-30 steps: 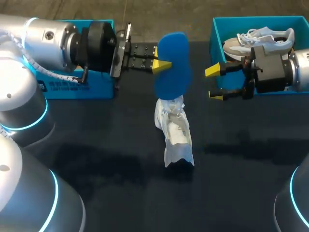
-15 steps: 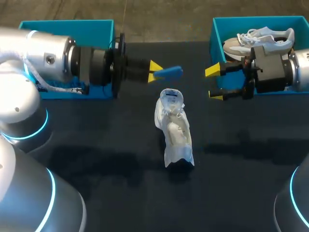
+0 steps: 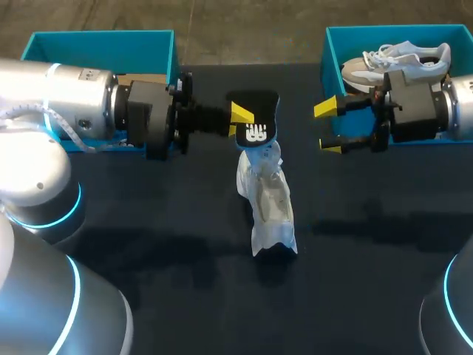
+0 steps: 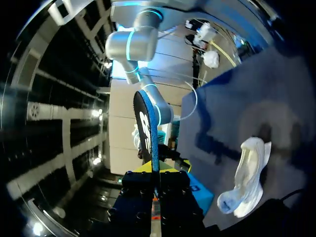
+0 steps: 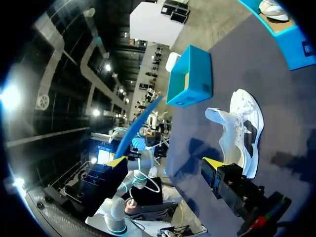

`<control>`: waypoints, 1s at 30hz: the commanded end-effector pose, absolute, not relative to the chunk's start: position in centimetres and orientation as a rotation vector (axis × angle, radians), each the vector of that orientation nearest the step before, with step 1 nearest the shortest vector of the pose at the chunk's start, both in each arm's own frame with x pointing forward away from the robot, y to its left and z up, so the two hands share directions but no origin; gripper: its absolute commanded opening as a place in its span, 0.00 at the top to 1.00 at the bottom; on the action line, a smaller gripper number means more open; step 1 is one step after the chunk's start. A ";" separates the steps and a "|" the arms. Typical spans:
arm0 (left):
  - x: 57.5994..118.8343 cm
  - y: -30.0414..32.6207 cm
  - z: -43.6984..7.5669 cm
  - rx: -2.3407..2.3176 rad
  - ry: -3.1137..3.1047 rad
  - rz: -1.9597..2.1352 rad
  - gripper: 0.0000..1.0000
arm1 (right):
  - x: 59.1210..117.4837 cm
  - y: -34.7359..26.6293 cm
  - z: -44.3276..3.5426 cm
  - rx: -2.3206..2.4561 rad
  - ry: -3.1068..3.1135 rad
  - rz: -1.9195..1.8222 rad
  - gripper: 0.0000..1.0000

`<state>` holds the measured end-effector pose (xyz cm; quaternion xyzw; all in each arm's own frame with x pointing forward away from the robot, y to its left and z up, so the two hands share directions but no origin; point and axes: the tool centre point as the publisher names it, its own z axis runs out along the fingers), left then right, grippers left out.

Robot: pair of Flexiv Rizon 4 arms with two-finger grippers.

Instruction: Take the shoe out of the shoebox, open the shoe tongue, remove and reinsert the insole, then place the shoe into the shoebox

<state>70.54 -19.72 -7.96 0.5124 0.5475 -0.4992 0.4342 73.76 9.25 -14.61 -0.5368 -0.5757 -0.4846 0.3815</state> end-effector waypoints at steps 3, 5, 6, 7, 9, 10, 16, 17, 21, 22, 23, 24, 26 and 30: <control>70.1 -19.8 -8.4 1.296 1.273 -1.174 1.00 | 73.7 9.4 -14.6 -1.375 -1.470 -1.233 0.00; 70.1 -19.8 -8.4 1.296 1.273 -1.174 1.00 | 73.7 9.4 -14.6 -1.375 -1.470 -1.233 0.00; 70.1 -19.8 -8.4 1.296 1.273 -1.174 1.00 | 73.7 9.4 -14.6 -1.375 -1.470 -1.233 0.00; 70.1 -19.8 -8.4 1.296 1.273 -1.174 1.00 | 73.7 9.4 -14.6 -1.375 -1.470 -1.233 0.00; 70.1 -19.8 -9.1 1.346 1.246 -1.113 1.00 | 73.7 9.4 -14.6 -1.375 -1.470 -1.233 0.00; 70.1 -19.8 -9.5 1.360 1.246 -1.099 1.00 | 73.7 9.4 -14.6 -1.375 -1.470 -1.233 0.00; 70.0 -20.2 -11.2 1.452 1.177 -0.975 1.00 | 74.0 10.1 -14.3 -1.349 -1.478 -1.239 0.00; 69.9 -20.3 -11.4 1.452 1.163 -0.965 1.00 | 74.1 10.3 -14.2 -1.344 -1.480 -1.243 0.00; 70.0 -20.8 -12.3 1.498 1.119 -0.910 1.00 | 74.5 11.1 -14.1 -1.310 -1.482 -1.247 0.00; 70.0 -20.9 -12.5 1.497 1.116 -0.905 1.00 | 74.5 11.2 -14.1 -1.309 -1.481 -1.246 0.00; 70.1 -21.1 -12.7 1.502 1.108 -0.895 1.00 | 74.6 11.6 -14.2 -1.299 -1.478 -1.243 0.00; 70.1 -21.3 -12.9 1.510 1.104 -0.886 1.00 | 74.6 11.7 -14.2 -1.289 -1.477 -1.240 0.00; 70.2 -21.8 -13.3 1.499 1.098 -0.887 1.00 | 74.6 12.3 -14.3 -1.277 -1.473 -1.239 0.00; 70.3 -22.9 -13.8 1.488 1.086 -0.885 1.00 | 74.6 13.3 -14.5 -1.251 -1.467 -1.233 0.07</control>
